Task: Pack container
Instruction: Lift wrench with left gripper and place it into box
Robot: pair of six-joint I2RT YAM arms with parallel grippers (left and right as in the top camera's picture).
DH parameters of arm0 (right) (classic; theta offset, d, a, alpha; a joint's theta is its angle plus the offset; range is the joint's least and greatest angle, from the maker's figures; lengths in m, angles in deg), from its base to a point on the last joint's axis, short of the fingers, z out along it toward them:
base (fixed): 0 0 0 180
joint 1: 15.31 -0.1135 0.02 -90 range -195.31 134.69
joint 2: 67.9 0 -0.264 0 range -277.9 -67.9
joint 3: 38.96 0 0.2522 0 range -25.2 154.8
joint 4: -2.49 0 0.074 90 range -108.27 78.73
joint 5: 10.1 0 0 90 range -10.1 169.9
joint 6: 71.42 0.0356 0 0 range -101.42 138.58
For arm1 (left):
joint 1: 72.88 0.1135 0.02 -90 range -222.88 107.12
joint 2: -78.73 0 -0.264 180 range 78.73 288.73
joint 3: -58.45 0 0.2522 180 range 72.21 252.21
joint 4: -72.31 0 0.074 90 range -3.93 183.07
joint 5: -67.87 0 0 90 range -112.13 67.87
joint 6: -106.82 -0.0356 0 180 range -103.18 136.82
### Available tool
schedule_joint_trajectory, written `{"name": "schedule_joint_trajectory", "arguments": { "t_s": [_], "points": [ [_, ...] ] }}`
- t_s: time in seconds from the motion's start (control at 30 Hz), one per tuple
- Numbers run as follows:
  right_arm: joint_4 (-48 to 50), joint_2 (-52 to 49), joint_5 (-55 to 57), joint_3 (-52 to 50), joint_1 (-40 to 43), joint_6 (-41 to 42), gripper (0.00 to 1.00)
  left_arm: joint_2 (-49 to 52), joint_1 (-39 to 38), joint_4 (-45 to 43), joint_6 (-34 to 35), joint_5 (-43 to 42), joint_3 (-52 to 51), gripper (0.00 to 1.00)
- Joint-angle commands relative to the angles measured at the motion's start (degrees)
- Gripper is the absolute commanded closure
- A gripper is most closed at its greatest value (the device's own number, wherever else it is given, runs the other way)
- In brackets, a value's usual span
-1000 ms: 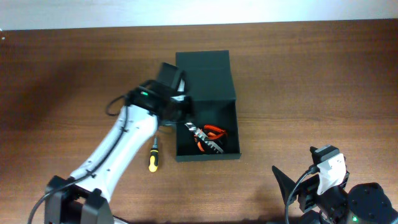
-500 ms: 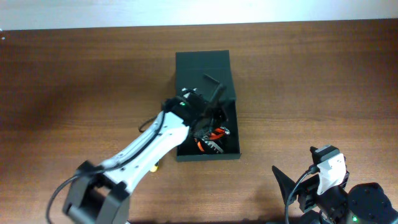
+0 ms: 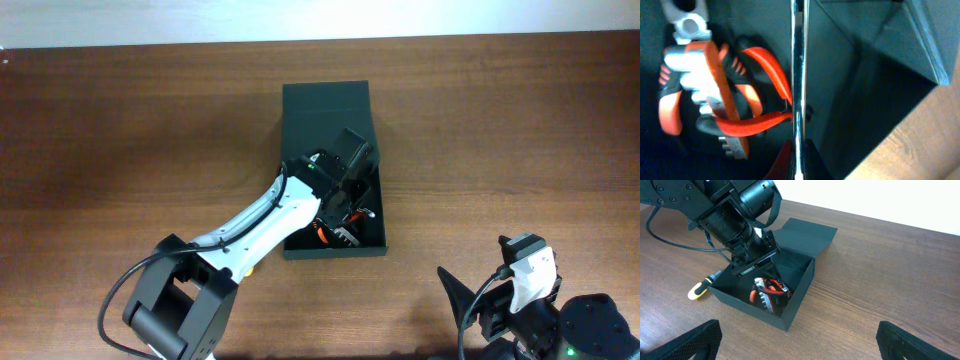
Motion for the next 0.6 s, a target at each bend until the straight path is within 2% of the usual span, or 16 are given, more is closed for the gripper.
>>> {"name": "schedule_joint_trajectory", "arguments": {
  "t_s": [0.0, 0.2, 0.23, 0.37, 0.57],
  "points": [
    [0.2, 0.0, 0.5, -0.2, 0.4, 0.5, 0.01, 0.7, -0.3, 1.4, 6.9, 1.8, 1.1, 0.98],
    [0.2, 0.0, 0.5, -0.2, 0.4, 0.5, 0.01, 1.6, -0.3, 2.4, 8.7, 1.7, 1.1, 0.97],
    [0.2, 0.0, 0.5, -0.2, 0.4, 0.5, 0.01, 1.6, -0.3, 2.4, 8.7, 1.6, 1.1, 0.95],
    [0.2, 0.0, 0.5, -0.2, 0.4, 0.5, 0.01, 1.7, -0.3, 2.4, 8.7, 1.5, 1.1, 0.75],
    [0.2, 0.0, 0.5, -0.2, 0.4, 0.5, 0.01, 1.7, -0.3, 2.4, 8.7, 1.5, 1.1, 0.74]
  ]
}}
